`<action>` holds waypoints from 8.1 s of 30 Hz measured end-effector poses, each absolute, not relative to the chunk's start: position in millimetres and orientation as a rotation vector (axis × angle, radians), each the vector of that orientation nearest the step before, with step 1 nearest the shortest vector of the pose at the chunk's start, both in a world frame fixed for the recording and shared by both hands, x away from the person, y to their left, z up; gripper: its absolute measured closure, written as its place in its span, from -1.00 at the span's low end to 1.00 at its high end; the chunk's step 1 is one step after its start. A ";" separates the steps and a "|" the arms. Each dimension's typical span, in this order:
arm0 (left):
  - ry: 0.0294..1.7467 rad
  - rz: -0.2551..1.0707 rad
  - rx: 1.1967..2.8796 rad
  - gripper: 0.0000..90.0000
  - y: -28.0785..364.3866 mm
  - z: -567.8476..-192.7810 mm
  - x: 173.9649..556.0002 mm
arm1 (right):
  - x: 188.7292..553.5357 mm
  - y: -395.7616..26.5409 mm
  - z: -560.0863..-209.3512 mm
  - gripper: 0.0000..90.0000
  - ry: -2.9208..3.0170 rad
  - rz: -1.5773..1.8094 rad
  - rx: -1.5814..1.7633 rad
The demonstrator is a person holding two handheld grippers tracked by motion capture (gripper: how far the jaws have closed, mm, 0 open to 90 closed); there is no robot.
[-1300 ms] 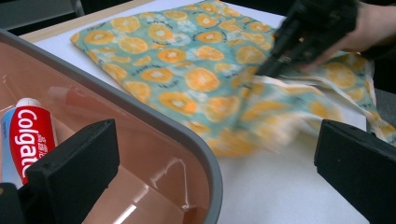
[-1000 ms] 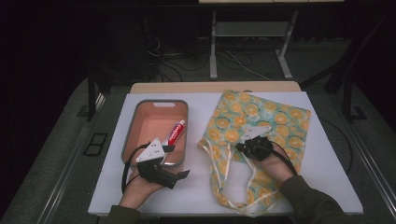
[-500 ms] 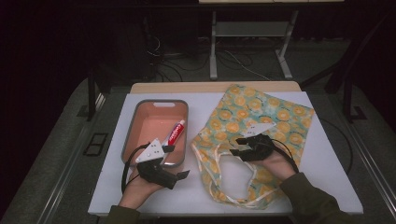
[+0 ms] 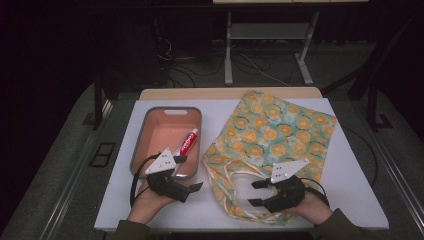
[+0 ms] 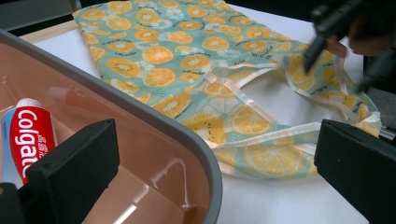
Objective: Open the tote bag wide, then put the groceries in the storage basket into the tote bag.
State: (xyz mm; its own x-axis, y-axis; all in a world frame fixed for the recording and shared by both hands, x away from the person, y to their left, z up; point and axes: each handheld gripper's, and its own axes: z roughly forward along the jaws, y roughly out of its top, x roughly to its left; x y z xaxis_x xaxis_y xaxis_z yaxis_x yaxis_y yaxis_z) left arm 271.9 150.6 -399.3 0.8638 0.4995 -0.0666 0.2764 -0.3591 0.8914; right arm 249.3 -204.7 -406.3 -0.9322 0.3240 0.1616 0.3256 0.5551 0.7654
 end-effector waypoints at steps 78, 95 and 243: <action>0.578 0.267 1.965 -1.00 148.9 -400.0 273.1 | 390.7 -313.9 -412.3 0.06 -2.733 -1.392 -1.473; 0.579 0.267 1.964 -1.00 149.1 -399.9 273.3 | 301.8 -265.1 -396.5 -0.01 -2.869 -1.324 -0.948; 0.786 0.289 2.091 -0.69 180.3 -376.4 372.3 | 363.8 -261.0 -403.1 0.99 -2.752 -1.424 -1.242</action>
State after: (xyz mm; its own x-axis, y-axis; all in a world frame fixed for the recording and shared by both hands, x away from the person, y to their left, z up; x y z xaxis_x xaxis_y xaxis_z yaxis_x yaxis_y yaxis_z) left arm 372.3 180.3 -376.4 0.7747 0.6276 -0.0771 0.4286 -0.4316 0.7937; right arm 363.8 -261.0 -403.1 -0.7065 0.6909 0.1535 0.5243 0.3652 0.7692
